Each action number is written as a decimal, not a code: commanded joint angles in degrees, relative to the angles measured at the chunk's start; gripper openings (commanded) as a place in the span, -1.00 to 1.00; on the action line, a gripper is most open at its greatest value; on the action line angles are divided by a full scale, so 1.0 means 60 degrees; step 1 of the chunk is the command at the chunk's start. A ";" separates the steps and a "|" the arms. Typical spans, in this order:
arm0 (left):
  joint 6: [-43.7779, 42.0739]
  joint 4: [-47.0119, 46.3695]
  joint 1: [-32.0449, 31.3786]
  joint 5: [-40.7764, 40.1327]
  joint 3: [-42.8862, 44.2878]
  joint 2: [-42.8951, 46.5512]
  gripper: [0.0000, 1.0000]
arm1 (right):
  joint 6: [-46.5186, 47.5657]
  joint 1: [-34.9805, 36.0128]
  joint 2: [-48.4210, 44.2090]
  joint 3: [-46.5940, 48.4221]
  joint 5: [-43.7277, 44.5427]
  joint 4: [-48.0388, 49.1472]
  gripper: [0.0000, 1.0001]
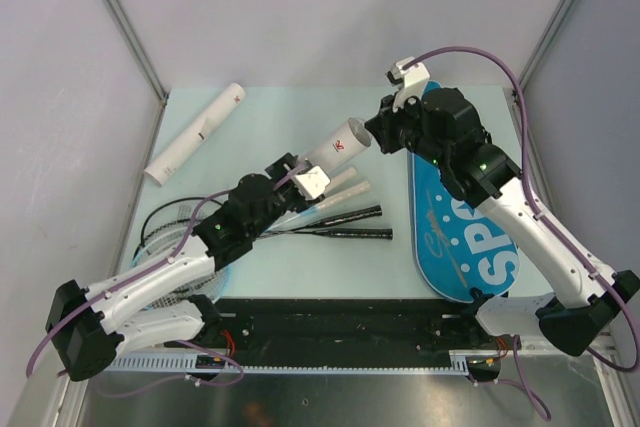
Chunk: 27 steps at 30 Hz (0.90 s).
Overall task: Pack up the badminton gear
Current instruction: Open the lid of the shuttle tube.
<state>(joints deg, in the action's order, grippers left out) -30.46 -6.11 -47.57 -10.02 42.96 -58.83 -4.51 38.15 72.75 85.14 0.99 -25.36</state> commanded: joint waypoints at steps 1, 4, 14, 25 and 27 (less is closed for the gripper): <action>-0.0183 -0.1308 -0.0070 -0.0100 -0.0316 0.0269 -0.65 | -0.0229 0.0028 -0.0331 -0.0011 0.0240 0.0229 -1.00; -0.0154 -0.2846 0.0076 0.0072 -0.1034 0.0225 -0.74 | -0.0433 -0.0117 -0.0742 -0.0011 0.0727 0.0112 -1.00; 0.0301 -0.4387 0.0238 0.1391 -0.1652 0.0766 -0.73 | -0.2249 -0.2957 -0.2236 -0.0595 -0.3580 -0.0007 -1.00; 0.0419 -0.4343 0.0194 0.3193 -0.2077 0.1396 -0.69 | -0.4769 -0.3531 -0.2033 -0.2208 -0.7856 0.2777 -1.00; 0.0258 -0.4314 0.0121 0.3223 -0.2135 0.1440 -0.70 | -0.5047 -0.3561 -0.1886 -0.2237 -0.8337 0.3097 -1.00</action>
<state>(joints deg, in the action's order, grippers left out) -27.92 -27.97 -46.33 5.15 30.30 -52.05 -29.26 16.49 60.99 71.29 -40.01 -14.41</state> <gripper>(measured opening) 0.691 0.010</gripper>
